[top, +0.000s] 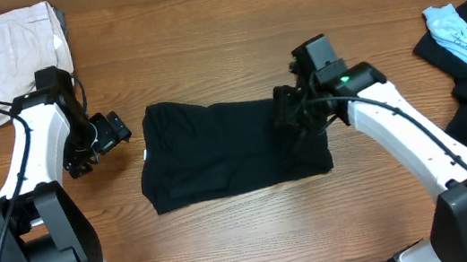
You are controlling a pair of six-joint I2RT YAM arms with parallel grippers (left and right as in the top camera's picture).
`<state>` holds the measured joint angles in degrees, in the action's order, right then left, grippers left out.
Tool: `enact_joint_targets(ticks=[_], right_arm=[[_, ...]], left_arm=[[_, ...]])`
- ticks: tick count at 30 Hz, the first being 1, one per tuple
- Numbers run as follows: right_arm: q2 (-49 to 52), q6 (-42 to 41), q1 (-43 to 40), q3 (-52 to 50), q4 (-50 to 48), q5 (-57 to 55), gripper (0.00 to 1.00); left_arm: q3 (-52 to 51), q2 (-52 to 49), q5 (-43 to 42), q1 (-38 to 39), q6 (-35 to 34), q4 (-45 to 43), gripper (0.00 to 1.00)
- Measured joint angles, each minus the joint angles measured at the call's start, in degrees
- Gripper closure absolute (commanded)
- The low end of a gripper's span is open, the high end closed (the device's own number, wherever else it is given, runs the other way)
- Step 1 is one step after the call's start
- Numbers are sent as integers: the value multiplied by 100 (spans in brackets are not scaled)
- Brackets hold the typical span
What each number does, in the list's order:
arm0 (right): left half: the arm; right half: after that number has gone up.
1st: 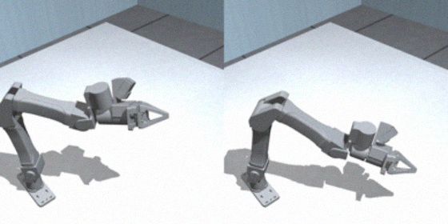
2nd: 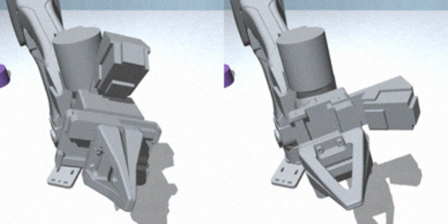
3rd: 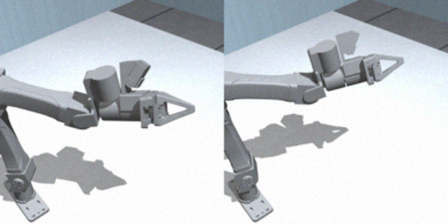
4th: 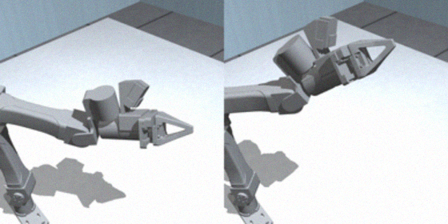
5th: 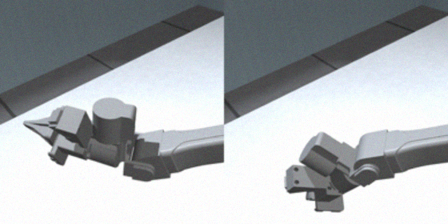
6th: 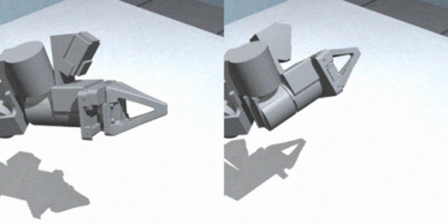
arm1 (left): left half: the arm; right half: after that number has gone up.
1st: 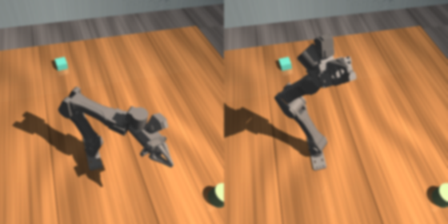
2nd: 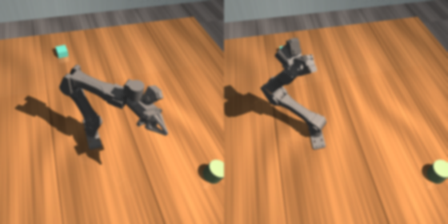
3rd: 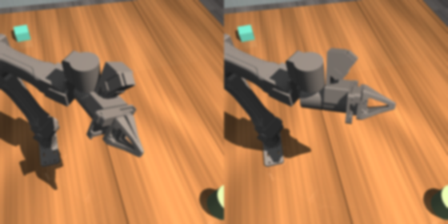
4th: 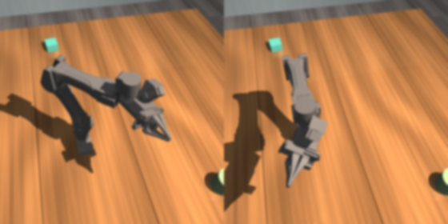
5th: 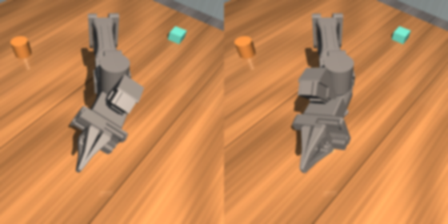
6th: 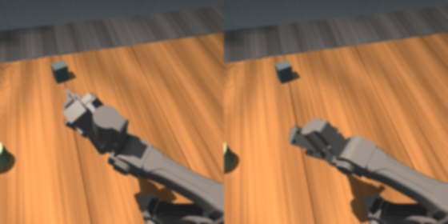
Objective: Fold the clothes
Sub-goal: 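Fold the right end leftward over the strip with the right gripper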
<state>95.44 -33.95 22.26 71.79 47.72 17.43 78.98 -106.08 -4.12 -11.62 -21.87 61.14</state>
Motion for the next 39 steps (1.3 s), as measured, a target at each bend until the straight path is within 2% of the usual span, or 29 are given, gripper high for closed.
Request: enact_joint_targets(ticks=[2,4,5,6,8,12,17,18,20,23,27,31,39], right_arm=[[90,-17,92,0,-24,-7,77],[234,-81,175,0,-20,-4,62],[291,-79,197,0,-24,-4,59],[378,-61,232,0,-17,2,40],[492,-96,282,-2,-17,26,27],[518,-72,328,4,35,37,23],[520,212,170,264,721,37,21],[520,267,129,330,769,42,25],[520,363,4,505,776,37,44],[520,466,-76,573,774,39,62],[651,511,11,529,678,35,83],[1012,474,236,424,555,107,86],[1263,387,634,201,243,407,82]], left_arm=[[0,0,0,2,4,4,0],[0,0,0,2,44,7,0],[0,0,0,2,72,9,0],[0,0,0,2,87,9,0],[0,0,2,0,105,7,0],[0,0,2,2,107,9,0],[0,0,0,2,111,9,0],[0,0,2,2,111,9,0],[0,0,0,0,127,7,0],[0,0,0,2,129,9,0],[-2,0,0,2,129,11,0],[-2,0,0,0,129,13,0],[-9,0,0,0,129,50,0]])
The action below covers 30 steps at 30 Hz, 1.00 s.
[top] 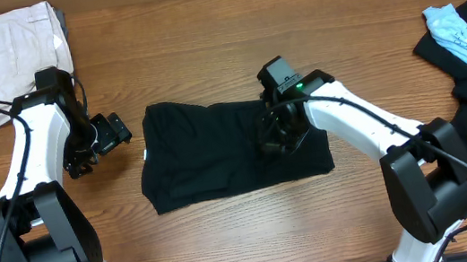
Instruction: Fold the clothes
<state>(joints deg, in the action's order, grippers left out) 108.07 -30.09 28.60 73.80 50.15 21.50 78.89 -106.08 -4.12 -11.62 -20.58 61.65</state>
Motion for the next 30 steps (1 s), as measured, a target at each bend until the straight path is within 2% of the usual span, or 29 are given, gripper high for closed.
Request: enact_joint_targets(ticks=[9,11,13,14,18,22,26,30], right_arm=[[44,-264,494,-7,-227,352,78],[105,-310,664,-7,-319,402,84],[164,-341,782,-7,-297,426,95],[177,-321,824,-2,-238,446,96],[168,-299,763,205,535,188,96],[-39,-254,450,844,1349,-636,82],[-645,-188,-66,1340,1351,-1147,82],[-892,-166,-435,1370,1213,-1209,83]], left_arm=[[0,0,0,0,0,4,0],[0,0,0,2,0,13,0],[0,0,0,2,0,42,0],[0,0,0,0,2,52,0],[-2,0,0,2,101,109,0],[-7,0,0,2,151,138,0],[-9,0,0,2,153,140,0],[-9,0,-2,2,153,140,0]])
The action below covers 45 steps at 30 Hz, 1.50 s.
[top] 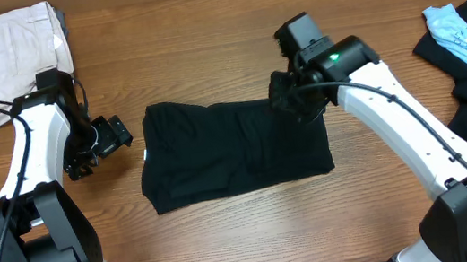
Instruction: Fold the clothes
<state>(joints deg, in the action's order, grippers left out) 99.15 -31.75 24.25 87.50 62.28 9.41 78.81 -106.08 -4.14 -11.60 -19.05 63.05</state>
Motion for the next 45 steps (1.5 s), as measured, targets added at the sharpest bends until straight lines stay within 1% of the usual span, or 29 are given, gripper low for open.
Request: enact_joint_targets(ticks=[4,6,9,14,19,21,24,25,26,27,28,31,35,41,45], right_arm=[[291,17,24,-437,-459,402,82],[544,-11,107,-776,-782,748,82],[896,-109,284,-1158,-1021,1152,82],[1314,-260,684,-1331,-1117,1572,83],[1338,-409,881,-1322,-1051,1576,86],[1338,-444,839,-1228,-625,1443,85],[1335,-424,682,-892,13,1012,71],[1335,-413,592,-704,251,802,55],[1325,-380,496,-520,435,619,27],[1318,-313,417,-365,564,492,8],[1300,-245,275,-114,743,293,0],[1215,-46,-68,400,1029,-42,0],[1082,267,-774,1036,1255,-260,0],[1036,535,-2006,1198,1641,-492,0],[1034,627,-2605,1198,1867,-557,0]], left_arm=[[-2,0,0,-2,0,2,0],[-2,0,2,0,0,0,0],[-2,0,2,-2,0,-2,0],[-2,0,2,-2,0,-7,0],[-2,0,2,-2,0,-9,0],[-2,0,2,-2,0,-9,0],[-2,0,0,-2,0,-35,0],[-4,0,2,-2,0,-55,0],[-4,0,0,-2,0,-103,0],[-4,0,0,0,2,-151,0],[-4,0,-24,0,4,-223,0],[-4,0,-308,-2,164,-424,0],[-11,0,-846,-2,505,-658,0],[-13,-291,-1360,-205,787,-992,0],[-17,-721,-1937,-476,1207,-994,0]])
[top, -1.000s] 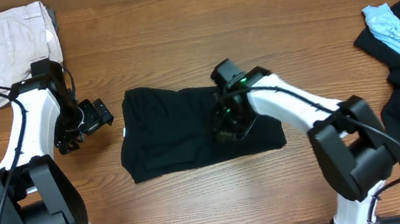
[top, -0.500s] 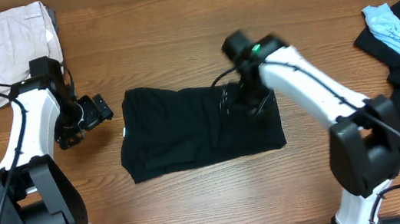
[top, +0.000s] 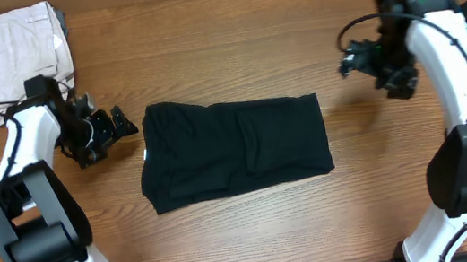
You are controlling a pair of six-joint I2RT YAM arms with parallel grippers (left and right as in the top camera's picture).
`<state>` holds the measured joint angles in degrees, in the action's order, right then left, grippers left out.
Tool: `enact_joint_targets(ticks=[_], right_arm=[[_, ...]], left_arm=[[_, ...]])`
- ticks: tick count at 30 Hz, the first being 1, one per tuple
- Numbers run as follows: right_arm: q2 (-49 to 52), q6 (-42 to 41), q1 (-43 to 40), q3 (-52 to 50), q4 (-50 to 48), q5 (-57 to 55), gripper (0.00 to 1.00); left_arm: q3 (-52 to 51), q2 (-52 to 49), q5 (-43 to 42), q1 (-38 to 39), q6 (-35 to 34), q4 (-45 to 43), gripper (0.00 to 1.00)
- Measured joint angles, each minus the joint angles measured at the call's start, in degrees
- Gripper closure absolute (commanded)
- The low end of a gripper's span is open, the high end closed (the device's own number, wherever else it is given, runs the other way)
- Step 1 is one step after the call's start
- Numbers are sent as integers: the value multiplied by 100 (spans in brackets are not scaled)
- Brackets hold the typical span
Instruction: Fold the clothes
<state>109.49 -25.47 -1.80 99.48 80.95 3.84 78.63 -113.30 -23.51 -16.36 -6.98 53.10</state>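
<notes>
A black garment (top: 234, 149) lies folded into a flat rectangle in the middle of the table. My left gripper (top: 122, 125) hovers just off its upper left corner, fingers pointing at it; it looks open with nothing in it. Well beyond the garment's upper right corner, my right gripper (top: 348, 61) hangs over bare wood. It touches no cloth and also looks open.
A folded white garment (top: 2, 53) sits at the back left corner. At the right edge lies a heap of unfolded clothes, light blue on black. The brown wooden table (top: 248, 238) shows all round the black garment.
My right gripper was on the black garment's upper right edge; now it is off the cloth, up and to the right. The left arm has turned slightly towards the garment.
My right gripper was down on the garment's right part, then further in towards its middle, then at its upper right edge. Now it is clear of the cloth. The garment has stayed a folded rectangle. My left gripper has kept beside its left edge throughout.
</notes>
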Motion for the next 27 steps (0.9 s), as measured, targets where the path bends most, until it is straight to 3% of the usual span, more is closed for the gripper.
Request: enact_joint_targets(ticks=[9,18,21,24,25,26,27], right_arm=[[0,219,-404,0,83,-31,0],[0,286,-404,0,66,-26,0],[0,304,-404,0,68,-26,0],[0,306,-404,0,63,-26,0],[0,306,-404,0,63,-26,0],[0,306,-404,0,63,-28,0],[0,308,-404,0,61,-28,0]], left_arm=[[85,-608,-1303,70,656,452,0],[153,-909,-2173,994,688,518,4],[164,-909,-2041,1292,376,409,21],[168,-942,-1738,1493,111,348,57],[166,-973,-1585,1532,55,326,80],[160,-986,-1545,1565,31,319,96],[155,-1016,-1429,1580,-61,313,96]])
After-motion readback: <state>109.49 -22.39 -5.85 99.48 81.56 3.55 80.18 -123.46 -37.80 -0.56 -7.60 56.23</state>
